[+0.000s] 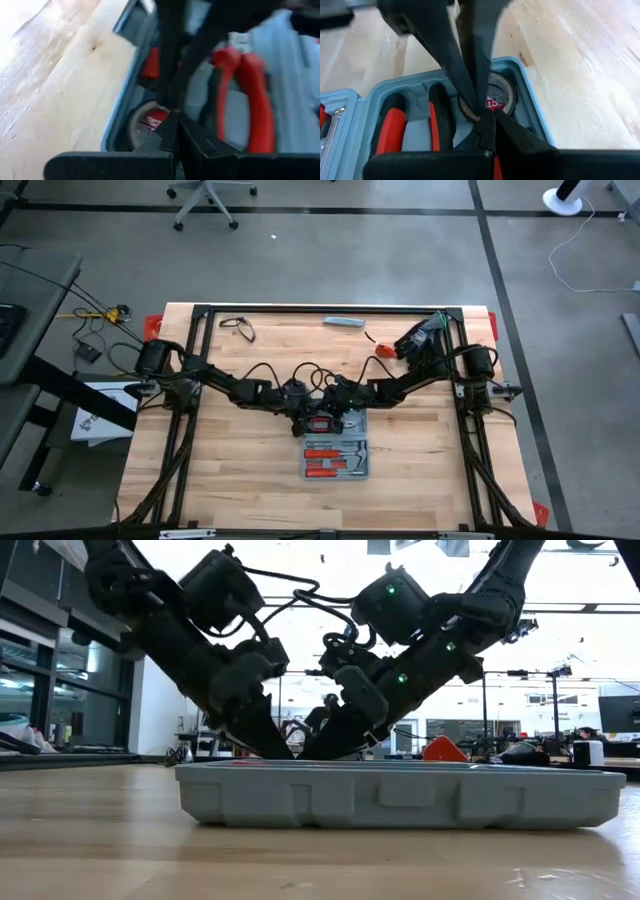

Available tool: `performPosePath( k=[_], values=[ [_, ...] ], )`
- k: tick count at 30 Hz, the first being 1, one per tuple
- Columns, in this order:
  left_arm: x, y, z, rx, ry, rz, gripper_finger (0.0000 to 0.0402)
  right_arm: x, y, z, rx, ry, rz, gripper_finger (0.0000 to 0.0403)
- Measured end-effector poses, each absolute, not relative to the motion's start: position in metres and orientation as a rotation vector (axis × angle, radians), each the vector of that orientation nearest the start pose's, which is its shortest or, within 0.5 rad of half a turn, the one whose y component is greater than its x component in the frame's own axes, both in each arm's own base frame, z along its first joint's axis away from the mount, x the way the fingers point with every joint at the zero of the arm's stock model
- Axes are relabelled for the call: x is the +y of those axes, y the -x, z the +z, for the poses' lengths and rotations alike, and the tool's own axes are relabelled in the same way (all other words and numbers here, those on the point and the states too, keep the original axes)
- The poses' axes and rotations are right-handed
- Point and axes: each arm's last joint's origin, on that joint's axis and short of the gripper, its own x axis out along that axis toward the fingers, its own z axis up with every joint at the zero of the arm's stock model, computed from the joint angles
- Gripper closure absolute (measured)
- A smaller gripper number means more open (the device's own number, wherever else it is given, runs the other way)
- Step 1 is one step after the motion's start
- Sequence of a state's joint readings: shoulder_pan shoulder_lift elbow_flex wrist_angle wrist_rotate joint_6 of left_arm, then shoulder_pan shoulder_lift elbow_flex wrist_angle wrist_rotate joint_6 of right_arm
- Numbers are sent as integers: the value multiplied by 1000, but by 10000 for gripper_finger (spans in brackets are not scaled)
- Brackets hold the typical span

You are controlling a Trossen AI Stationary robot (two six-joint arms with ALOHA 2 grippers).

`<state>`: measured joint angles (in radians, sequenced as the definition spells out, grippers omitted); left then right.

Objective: Prefit tool cases

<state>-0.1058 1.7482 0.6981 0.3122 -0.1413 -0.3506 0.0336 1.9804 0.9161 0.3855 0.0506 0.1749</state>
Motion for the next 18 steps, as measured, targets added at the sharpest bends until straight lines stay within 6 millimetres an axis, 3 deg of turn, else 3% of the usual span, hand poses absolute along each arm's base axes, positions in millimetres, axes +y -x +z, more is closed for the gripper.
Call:
performPosePath(
  k=[11,18],
  values=[
    [-47,-297,174,554,177,101,398,11,-371,100,675,-139,-76,403],
    [-63,-284,200,457,78,133,398,11,-372,101,666,-140,-76,403]
  ],
)
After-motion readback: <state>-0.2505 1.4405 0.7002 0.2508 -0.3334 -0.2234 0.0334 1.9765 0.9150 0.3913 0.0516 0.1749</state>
